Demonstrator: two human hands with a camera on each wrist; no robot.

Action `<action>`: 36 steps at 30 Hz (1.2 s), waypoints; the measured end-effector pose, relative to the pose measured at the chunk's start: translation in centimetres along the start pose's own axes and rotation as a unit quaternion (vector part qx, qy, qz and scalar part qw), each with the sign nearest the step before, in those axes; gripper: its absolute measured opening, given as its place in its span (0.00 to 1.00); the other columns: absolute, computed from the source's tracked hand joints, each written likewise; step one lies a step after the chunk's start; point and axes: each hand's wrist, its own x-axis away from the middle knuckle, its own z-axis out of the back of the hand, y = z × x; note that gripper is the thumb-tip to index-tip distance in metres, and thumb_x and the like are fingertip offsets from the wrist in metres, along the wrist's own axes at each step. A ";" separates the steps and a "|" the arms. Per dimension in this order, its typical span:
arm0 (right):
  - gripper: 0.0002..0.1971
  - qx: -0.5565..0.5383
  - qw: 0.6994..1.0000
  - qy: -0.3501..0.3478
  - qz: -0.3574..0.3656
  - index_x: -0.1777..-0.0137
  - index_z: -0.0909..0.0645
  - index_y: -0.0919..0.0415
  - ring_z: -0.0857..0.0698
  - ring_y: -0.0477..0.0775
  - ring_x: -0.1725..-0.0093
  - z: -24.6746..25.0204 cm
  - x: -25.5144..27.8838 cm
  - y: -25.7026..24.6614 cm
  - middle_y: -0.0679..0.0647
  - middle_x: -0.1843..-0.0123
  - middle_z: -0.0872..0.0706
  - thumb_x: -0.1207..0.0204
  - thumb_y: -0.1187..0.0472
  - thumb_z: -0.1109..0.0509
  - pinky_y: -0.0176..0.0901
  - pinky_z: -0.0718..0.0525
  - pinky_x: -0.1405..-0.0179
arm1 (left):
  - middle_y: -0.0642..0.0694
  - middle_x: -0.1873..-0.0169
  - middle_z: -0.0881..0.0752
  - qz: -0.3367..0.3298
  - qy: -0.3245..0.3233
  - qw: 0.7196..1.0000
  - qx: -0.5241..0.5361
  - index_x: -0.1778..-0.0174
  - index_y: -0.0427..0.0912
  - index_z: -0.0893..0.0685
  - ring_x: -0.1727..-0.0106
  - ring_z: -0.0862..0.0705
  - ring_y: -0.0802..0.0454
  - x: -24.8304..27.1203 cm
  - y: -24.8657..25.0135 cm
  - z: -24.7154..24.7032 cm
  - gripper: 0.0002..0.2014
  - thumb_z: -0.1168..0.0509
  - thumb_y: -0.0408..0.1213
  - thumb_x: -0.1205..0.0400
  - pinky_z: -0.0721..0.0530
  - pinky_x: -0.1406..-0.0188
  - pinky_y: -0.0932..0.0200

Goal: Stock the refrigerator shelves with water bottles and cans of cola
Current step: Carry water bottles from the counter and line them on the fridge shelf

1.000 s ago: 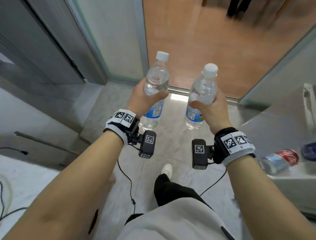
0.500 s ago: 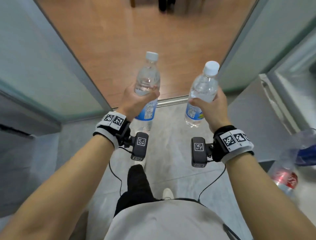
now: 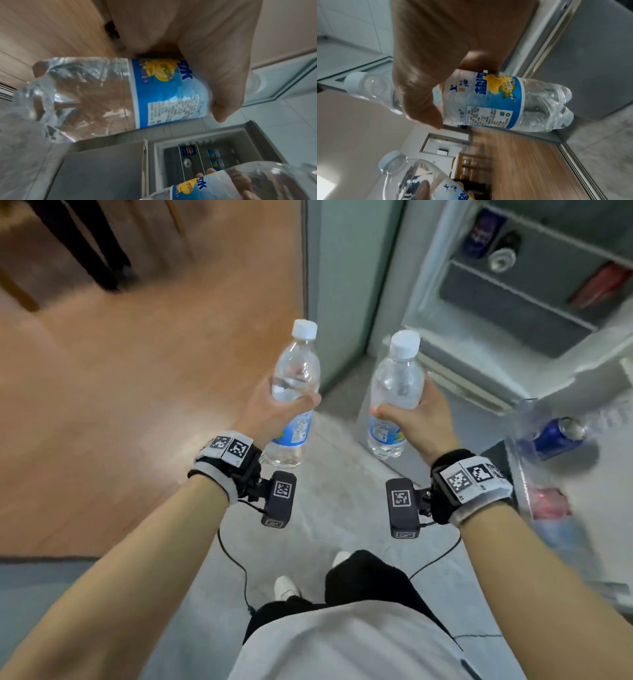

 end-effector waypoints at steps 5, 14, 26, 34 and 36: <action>0.31 0.011 0.994 0.110 -0.012 0.40 0.19 0.52 0.11 0.51 0.47 4.5 -3.5 0.3 0.51 0.46 0.11 0.47 0.51 0.20 0.45 0.14 0.49 | 0.48 0.46 0.09 -0.040 -0.119 0.992 -0.017 0.41 0.51 0.18 0.44 0.10 0.49 -7.6 2.8 -5.9 0.28 0.17 0.45 0.36 0.14 0.37 0.38; 0.27 -0.035 0.962 0.272 0.009 0.38 0.20 0.53 0.14 0.39 0.48 12.8 -16.4 1.9 0.48 0.43 0.13 0.38 0.57 0.16 0.38 0.15 0.48 | 0.54 0.46 0.11 -0.117 -0.256 0.952 -0.124 0.36 0.49 0.21 0.47 0.11 0.65 -20.9 10.3 -17.8 0.25 0.19 0.37 0.27 0.14 0.48 0.69; 0.26 -0.008 0.922 0.384 0.046 0.41 0.21 0.47 0.14 0.37 0.45 22.8 -29.7 -1.9 0.43 0.43 0.13 0.37 0.56 0.13 0.26 0.17 0.48 | 0.53 0.43 0.11 -0.177 -0.289 0.936 -0.097 0.32 0.47 0.22 0.45 0.12 0.62 -35.1 20.2 -29.5 0.30 0.19 0.42 0.28 0.17 0.52 0.71; 0.29 0.036 0.885 0.460 0.065 0.36 0.21 0.58 0.18 0.23 0.53 27.8 -37.8 -4.7 0.40 0.48 0.16 0.35 0.55 0.14 0.14 0.24 0.55 | 0.55 0.51 0.09 -0.193 -0.319 0.926 -0.053 0.41 0.48 0.17 0.51 0.10 0.65 -41.1 22.8 -36.0 0.21 0.19 0.41 0.28 0.14 0.52 0.70; 0.33 0.068 0.883 0.460 0.059 0.32 0.25 0.54 0.17 0.37 0.41 28.9 -39.7 -5.5 0.43 0.39 0.16 0.35 0.52 0.15 0.23 0.22 0.43 | 0.56 0.53 0.09 -0.186 -0.327 0.926 -0.044 0.42 0.47 0.15 0.52 0.10 0.65 -42.6 23.6 -37.0 0.21 0.19 0.42 0.29 0.12 0.51 0.67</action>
